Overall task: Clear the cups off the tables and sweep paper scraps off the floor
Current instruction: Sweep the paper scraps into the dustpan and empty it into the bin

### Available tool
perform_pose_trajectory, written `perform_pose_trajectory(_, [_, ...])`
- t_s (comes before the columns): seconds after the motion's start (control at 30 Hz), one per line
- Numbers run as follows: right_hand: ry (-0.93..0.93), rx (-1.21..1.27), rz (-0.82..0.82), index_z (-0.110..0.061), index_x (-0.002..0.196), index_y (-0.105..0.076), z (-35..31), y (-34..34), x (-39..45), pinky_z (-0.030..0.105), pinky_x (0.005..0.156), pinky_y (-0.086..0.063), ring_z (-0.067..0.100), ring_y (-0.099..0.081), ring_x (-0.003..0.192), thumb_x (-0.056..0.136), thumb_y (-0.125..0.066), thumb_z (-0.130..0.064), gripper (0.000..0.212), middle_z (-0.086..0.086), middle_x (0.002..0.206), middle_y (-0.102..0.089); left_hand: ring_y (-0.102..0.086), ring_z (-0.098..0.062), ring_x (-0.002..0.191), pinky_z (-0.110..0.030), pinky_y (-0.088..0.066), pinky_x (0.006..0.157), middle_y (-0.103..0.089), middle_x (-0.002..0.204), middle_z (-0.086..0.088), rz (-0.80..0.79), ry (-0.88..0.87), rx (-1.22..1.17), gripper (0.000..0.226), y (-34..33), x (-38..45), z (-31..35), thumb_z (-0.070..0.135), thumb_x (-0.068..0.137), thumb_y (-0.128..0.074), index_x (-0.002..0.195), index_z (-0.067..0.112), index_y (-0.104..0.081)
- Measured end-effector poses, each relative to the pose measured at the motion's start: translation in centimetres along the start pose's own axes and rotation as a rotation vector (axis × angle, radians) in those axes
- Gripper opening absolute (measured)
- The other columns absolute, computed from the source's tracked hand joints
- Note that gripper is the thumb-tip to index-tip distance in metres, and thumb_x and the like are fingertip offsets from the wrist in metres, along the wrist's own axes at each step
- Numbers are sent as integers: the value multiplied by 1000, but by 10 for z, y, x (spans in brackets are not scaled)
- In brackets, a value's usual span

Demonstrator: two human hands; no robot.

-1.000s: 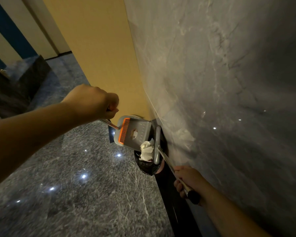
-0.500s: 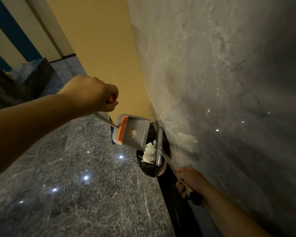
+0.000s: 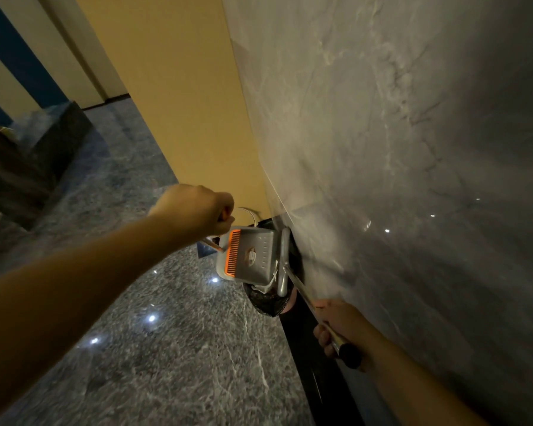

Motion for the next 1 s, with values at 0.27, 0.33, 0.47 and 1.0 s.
perform_pose_trajectory(0.27, [-17,19,6,-16,90,-50,5,2,1,17,37,-30,10,-40,35,99,-36,-18,17,5,58,-41,-58,-18,63,-24,-48,56,-58,72,4,64,44,-18,26,-6,1,2,48,95,-51,105,26,-59])
perform_pose_trajectory(0.33, [-9,27,9,-16,88,-48,4,2,1,17,38,-30,9,-39,35,98,-37,-17,15,6,60,-40,-58,-18,63,-26,-50,57,-61,75,3,77,44,-6,27,3,0,-4,49,94,-52,106,26,-59])
perform_pose_trajectory(0.47, [65,-40,15,-16,90,-50,-3,3,2,18,39,-32,9,-41,39,99,-34,-11,19,7,63,-40,-56,-19,62,-29,-51,57,-55,71,2,131,50,-9,27,37,-7,-28,44,92,-56,108,22,-61])
perform_pose_trajectory(1.0, [69,-27,1,-10,92,-51,-7,-1,-1,15,33,-33,9,-40,33,100,-34,-8,19,10,65,-40,-52,-9,62,-23,-46,54,-47,69,11,10,9,-26,26,4,-4,-1,49,95,-50,108,27,-57])
Point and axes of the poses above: each hand's wrist, its own x-axis towards the middle knuckle, its own y-axis out of the back of the hand, z = x × y, the point moved 9 cm from there along x, towards the middle knuckle
